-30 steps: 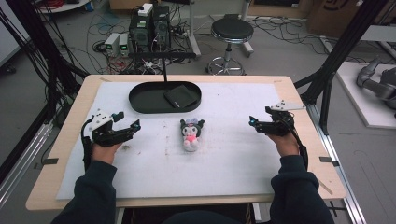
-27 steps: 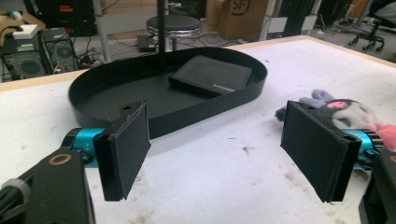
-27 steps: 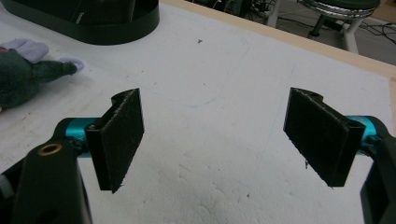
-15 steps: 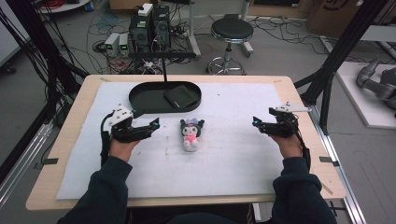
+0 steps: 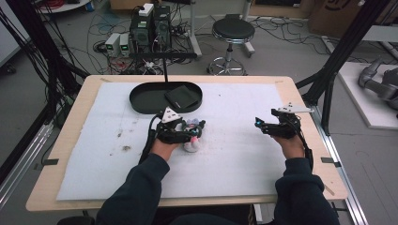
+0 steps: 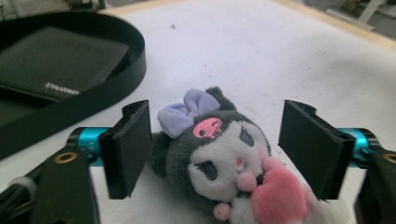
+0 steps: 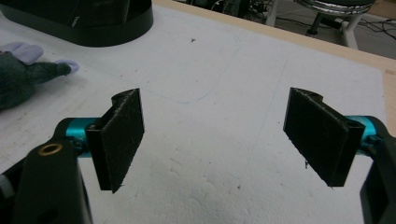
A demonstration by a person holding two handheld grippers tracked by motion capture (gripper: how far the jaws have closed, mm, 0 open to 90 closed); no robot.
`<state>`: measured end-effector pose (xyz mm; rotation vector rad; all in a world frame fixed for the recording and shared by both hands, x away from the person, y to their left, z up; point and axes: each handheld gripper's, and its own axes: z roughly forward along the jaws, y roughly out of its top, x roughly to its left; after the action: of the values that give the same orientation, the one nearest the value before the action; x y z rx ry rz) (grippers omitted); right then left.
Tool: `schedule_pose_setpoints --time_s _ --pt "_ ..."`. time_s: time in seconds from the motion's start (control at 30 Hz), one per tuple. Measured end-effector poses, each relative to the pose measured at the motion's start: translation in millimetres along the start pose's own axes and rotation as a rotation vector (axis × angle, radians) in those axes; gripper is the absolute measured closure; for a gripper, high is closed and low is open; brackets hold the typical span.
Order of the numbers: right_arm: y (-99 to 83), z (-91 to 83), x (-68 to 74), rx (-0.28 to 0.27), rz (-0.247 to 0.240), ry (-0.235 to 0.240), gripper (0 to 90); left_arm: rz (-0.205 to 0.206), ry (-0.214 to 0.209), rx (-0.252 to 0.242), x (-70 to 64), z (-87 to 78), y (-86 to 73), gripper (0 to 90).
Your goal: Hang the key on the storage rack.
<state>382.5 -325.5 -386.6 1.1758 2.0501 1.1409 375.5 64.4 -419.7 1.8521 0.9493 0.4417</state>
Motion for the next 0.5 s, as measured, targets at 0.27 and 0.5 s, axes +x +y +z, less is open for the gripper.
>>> schedule_pose_setpoints --time_s 0.27,0.5 --pt "-0.4 1.7 -0.6 0.001 0.007 -0.004 20.8 0.018 0.078 0.157 -14.4 26.2 -7.4 18.0" --pt "-0.5 1.8 0.2 0.002 0.005 -0.002 20.8 0.064 0.072 0.177 -10.8 23.1 -6.0 34.1"
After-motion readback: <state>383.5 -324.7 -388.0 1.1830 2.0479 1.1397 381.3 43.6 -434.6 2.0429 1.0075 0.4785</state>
